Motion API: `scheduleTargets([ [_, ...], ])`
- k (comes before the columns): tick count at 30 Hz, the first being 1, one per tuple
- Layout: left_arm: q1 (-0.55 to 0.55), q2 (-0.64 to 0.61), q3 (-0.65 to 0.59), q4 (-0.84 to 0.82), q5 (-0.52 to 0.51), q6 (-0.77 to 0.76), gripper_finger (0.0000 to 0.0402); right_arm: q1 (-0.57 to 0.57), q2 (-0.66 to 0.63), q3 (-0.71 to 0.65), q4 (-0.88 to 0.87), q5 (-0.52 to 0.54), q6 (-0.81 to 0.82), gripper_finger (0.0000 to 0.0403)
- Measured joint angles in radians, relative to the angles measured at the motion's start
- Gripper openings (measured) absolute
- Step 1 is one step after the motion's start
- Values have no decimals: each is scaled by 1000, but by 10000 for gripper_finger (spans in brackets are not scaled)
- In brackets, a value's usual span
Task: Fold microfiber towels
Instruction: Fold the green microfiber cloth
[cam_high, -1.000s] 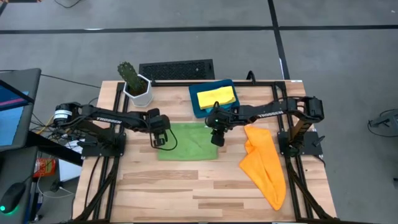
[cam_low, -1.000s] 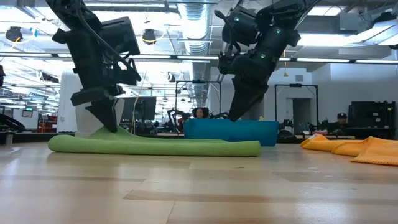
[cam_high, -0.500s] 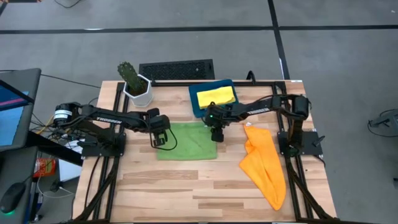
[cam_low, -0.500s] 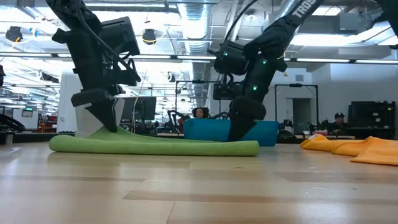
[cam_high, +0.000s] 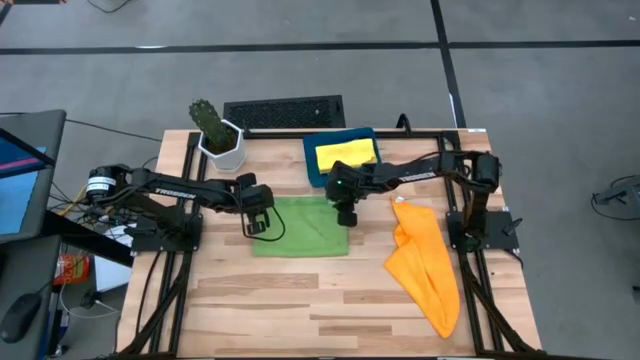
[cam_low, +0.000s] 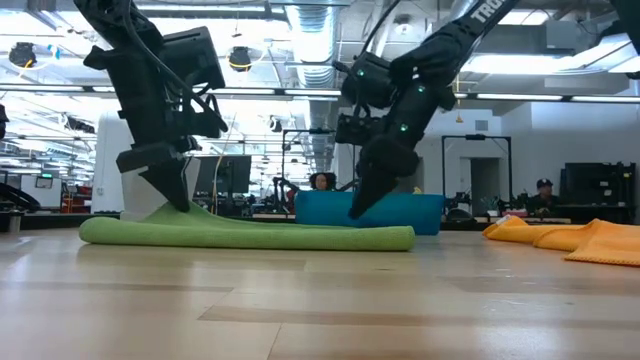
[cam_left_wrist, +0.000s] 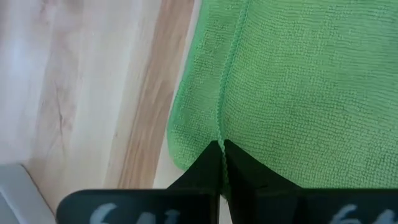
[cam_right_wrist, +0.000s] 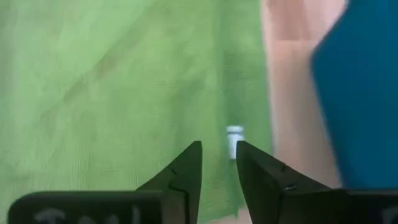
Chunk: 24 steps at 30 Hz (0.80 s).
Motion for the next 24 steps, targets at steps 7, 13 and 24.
scheduleTargets([
  [7, 0, 0, -2, 2, -5, 2, 0, -5, 19, -2, -1, 8, -58, 155],
  [13, 0, 0, -3, 2, -5, 8, 0, -12, 45, -2, 3, 10, -59, 164],
  [24, 0, 0, -3, 2, -14, 10, 0, 0, 46, -1, 2, 43, -71, 80],
])
